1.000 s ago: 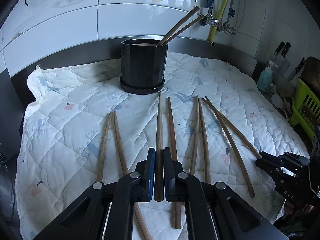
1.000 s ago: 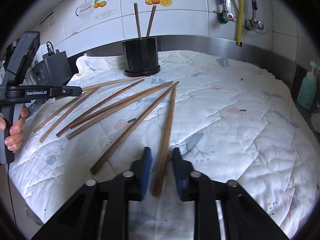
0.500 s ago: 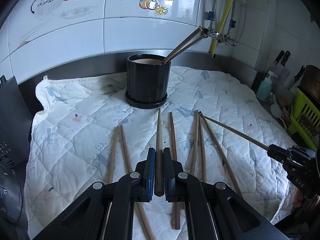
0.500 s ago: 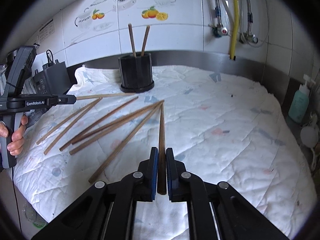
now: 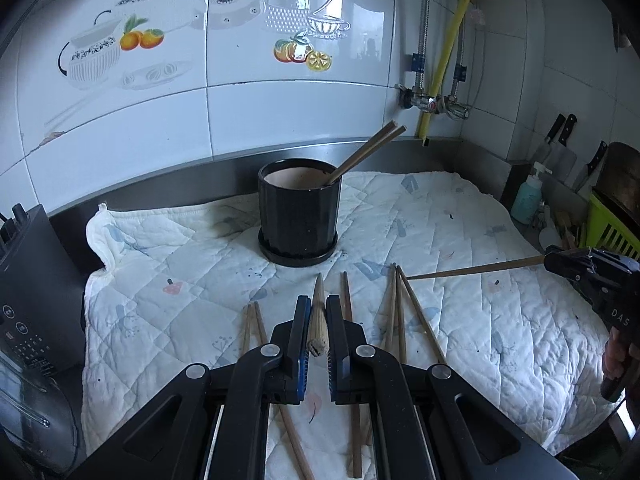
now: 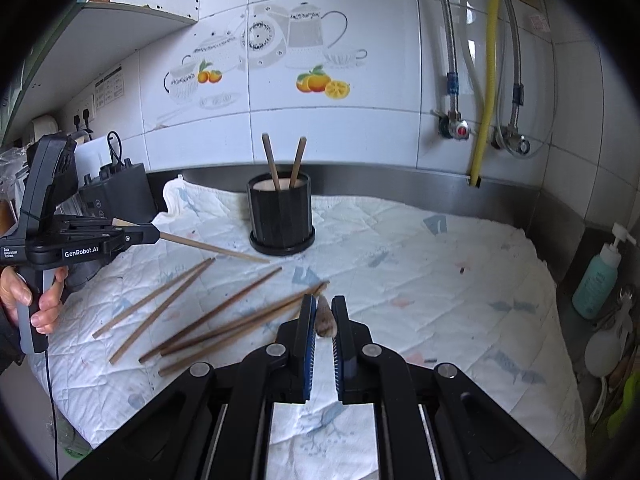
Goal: Organize utensils
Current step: 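Lift both held chopsticks upright with both grippers, then lower both chopsticks into the black holder with both grippers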
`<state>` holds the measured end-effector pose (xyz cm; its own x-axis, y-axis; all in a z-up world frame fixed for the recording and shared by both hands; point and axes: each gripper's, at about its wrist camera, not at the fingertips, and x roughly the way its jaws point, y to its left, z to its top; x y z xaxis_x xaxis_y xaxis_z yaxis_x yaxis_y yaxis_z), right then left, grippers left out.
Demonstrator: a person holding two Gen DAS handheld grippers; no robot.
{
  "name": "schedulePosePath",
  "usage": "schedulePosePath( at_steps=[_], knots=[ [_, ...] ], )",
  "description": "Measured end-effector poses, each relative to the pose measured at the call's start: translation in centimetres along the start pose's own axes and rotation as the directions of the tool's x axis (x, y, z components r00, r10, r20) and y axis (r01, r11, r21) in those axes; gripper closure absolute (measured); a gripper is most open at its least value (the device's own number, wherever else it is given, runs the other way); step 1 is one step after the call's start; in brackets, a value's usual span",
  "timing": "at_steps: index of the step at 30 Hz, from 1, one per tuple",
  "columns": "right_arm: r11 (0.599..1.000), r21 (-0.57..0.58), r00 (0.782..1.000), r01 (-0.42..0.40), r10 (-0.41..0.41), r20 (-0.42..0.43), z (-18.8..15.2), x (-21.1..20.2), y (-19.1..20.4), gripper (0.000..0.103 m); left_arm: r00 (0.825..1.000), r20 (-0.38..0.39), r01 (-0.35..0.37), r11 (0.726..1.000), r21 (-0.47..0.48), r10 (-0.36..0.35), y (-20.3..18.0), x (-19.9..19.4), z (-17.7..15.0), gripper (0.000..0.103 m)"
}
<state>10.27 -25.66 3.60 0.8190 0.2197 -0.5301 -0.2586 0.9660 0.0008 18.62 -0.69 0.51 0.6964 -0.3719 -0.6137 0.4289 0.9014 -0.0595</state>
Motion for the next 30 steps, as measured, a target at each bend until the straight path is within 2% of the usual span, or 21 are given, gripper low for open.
schedulePosePath(
  at_steps=[10, 18, 22, 30],
  knots=[
    [0.997, -0.077, 1.0, -0.014, 0.014, 0.007, 3.8, 0.5, -0.2, 0.093, 0.999, 0.037, -0.007, 1.0, 0.015, 0.006, 0.1, -1.2, 3.2, 0.096],
    [0.993, -0.088, 0.997, -0.078, 0.078, 0.005, 8.2, 1.0, -0.7, 0.093, 0.998, 0.06, -0.025, 0.999, 0.021, 0.024, 0.4, -1.8, 6.0, 0.097],
    [0.99, -0.114, 0.997, -0.078, 0.081, 0.015, 10.3, 1.4, -0.6, 0.093, 0.995, 0.096, -0.038, 0.999, 0.033, 0.035, 0.7, -2.5, 8.6, 0.097],
    [0.987, -0.151, 0.992, -0.063, 0.078, 0.095, 15.9, 1.9, -0.4, 0.093, 0.978, 0.199, -0.066, 0.997, 0.04, 0.057, 1.4, -3.7, 15.4, 0.097]
  ],
)
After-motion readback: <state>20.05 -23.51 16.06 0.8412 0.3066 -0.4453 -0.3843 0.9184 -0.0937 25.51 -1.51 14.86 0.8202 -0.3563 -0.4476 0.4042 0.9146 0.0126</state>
